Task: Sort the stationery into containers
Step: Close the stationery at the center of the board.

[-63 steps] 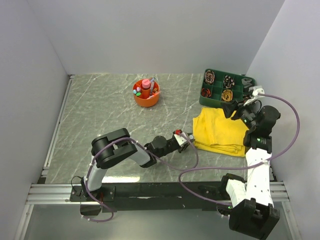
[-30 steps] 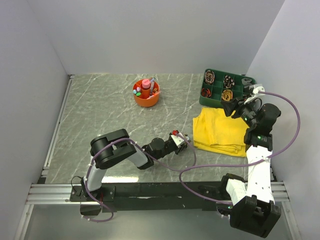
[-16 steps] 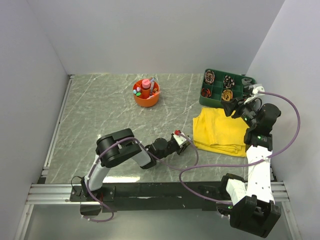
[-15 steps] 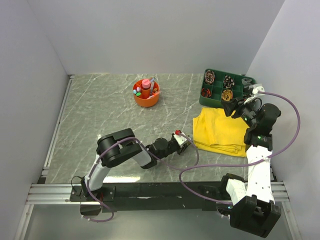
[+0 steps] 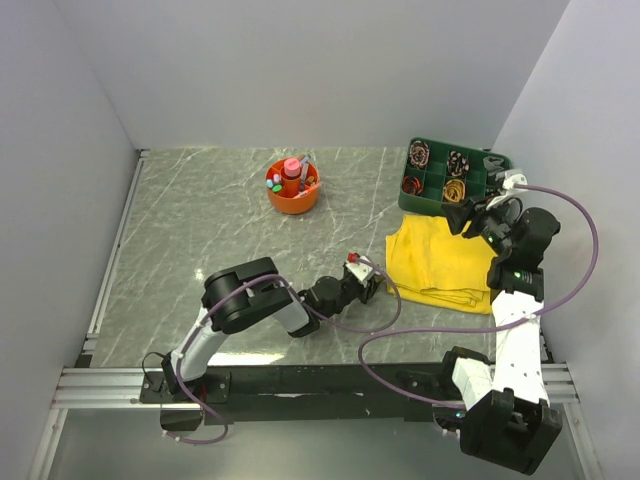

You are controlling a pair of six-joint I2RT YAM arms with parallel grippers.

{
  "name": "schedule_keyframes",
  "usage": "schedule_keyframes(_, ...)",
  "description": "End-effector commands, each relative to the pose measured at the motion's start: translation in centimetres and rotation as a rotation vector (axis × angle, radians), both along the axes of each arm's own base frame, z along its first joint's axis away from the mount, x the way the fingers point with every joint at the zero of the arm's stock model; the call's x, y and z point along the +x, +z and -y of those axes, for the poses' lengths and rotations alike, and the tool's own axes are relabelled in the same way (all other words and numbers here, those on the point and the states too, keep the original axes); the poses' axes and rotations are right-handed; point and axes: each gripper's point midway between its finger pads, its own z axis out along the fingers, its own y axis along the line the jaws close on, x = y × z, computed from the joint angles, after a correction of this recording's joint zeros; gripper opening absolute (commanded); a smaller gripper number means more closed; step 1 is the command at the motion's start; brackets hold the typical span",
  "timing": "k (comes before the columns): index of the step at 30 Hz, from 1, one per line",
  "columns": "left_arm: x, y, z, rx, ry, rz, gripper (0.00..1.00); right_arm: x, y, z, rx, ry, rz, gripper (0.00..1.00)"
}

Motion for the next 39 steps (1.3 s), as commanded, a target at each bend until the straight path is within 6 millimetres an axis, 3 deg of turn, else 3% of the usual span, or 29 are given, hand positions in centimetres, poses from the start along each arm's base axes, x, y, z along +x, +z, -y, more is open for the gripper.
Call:
schedule_keyframes(1, 0.8, 9.1, -1.8, -0.523, 0.132, 0.054, 0.01, 0.2, 0.5, 0.4, -0.012, -0.013, 0.021, 0.58)
schedule_keyframes(3, 0.8, 6.4, -1.6, -0.51, 0.185, -0.005, 0.01, 0.2, 0.9, 0.3, -0.013, -0.008, 0.018, 0.57)
schedule_keyframes(5, -0.2, 5.0, -0.4, -0.519, 0.166, -0.048, 0.01, 0.2, 1.1, 0.3, -0.031, 0.001, 0.02, 0.57)
schedule_keyframes(6, -0.5, 2.7, 0.0, -0.491, 0.172, -0.073, 0.01, 0.1, 1.1, 0.2, -0.03, 0.004, 0.019, 0.57)
schedule_keyframes(11, -2.7, -0.7, 1.8, -0.394, 0.171, -0.033, 0.01, -0.5, 1.4, -0.8, -0.088, 0.043, 0.063, 0.57)
schedule_keyframes(14, -3.5, -3.4, 1.3, -0.28, 0.175, 0.015, 0.01, -1.2, 1.4, -1.9, -0.091, 0.07, 0.098, 0.57)
schedule_keyframes(17, -4.8, -4.8, 0.5, -0.175, 0.137, 0.062, 0.01, -1.8, 1.4, -2.6, -0.085, 0.084, 0.132, 0.57)
schedule_keyframes(19, -5.0, -4.3, 0.1, -0.128, 0.133, 0.102, 0.01, -2.3, 1.5, -2.9, -0.085, 0.091, 0.152, 0.57)
schedule_keyframes(24, -4.3, -7.0, -3.0, -0.02, 0.163, 0.072, 0.01, -3.4, 1.8, -3.2, -0.103, 0.092, 0.186, 0.57)
schedule_keyframes(26, -3.8, -7.4, -2.9, -0.026, 0.18, 0.077, 0.01, -4.0, 2.1, -3.3, -0.125, 0.091, 0.209, 0.57)
schedule_keyframes(31, -3.0, -11.6, -3.2, 0.046, 0.189, 0.101, 0.01, -5.3, 2.1, -3.3, -0.144, 0.067, 0.239, 0.57)
schedule_keyframes(33, -2.6, -12.2, -3.0, 0.056, 0.19, 0.099, 0.01, -5.6, 1.9, -3.2, -0.141, 0.058, 0.232, 0.58)
schedule_keyframes(35, -2.5, -11.6, -3.3, 0.053, 0.192, 0.108, 0.01, -5.8, 2.1, -3.1, -0.132, 0.044, 0.238, 0.58)
schedule_keyframes(38, -2.9, -8.2, -3.4, 0.036, 0.166, 0.149, 0.01, -6.1, 3.6, -3.2, -0.119, 0.041, 0.251, 0.58)
schedule_keyframes(39, -2.9, -5.2, -3.2, -0.011, 0.165, 0.18, 0.01, -6.3, 4.9, -3.3, -0.121, 0.042, 0.266, 0.58)
